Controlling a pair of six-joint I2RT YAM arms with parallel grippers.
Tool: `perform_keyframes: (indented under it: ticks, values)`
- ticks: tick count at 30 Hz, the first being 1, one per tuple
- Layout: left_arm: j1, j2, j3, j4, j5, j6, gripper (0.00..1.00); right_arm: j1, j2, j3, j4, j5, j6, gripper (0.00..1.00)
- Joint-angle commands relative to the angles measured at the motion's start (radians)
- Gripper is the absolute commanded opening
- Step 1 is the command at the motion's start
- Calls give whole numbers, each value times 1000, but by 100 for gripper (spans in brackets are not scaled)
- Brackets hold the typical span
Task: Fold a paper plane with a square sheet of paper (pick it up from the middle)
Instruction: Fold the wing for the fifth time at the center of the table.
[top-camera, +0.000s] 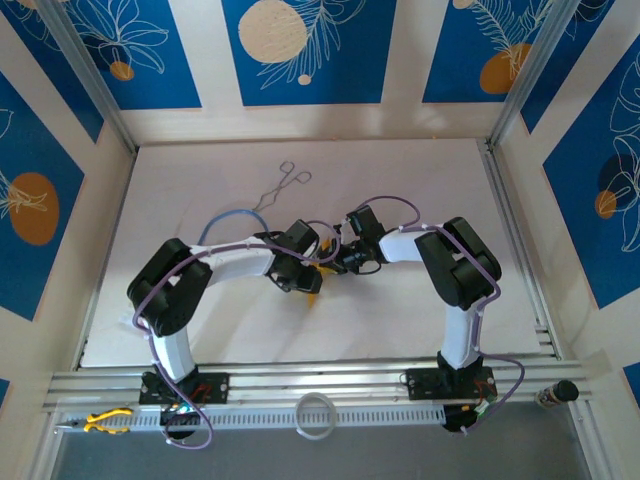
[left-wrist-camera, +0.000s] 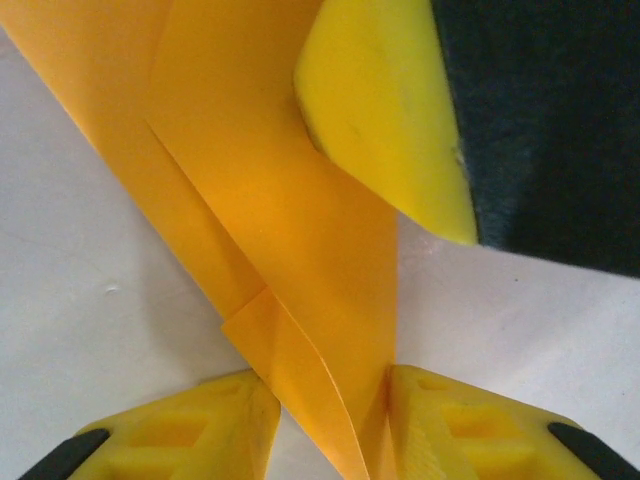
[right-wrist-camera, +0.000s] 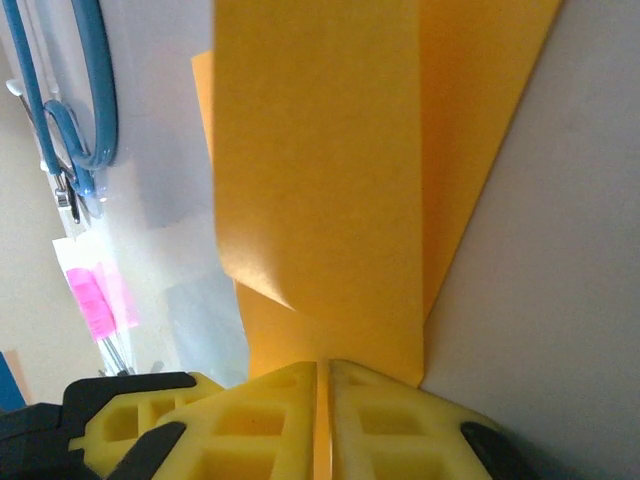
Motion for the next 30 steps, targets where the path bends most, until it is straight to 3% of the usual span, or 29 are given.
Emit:
perform_keyframes:
  ticks: [1,22,30]
  values:
    - [-23,55,-16,-53,-4,27,36,3,-33,-22,-54,17,-5,12]
    - [-26,71,-27,-12,100,144,25,-69,-239,-154,-44,40,-24,12]
    - [-26,78,-27,-2,121,160,23,-53,-224,-154,18,-38,-43,11]
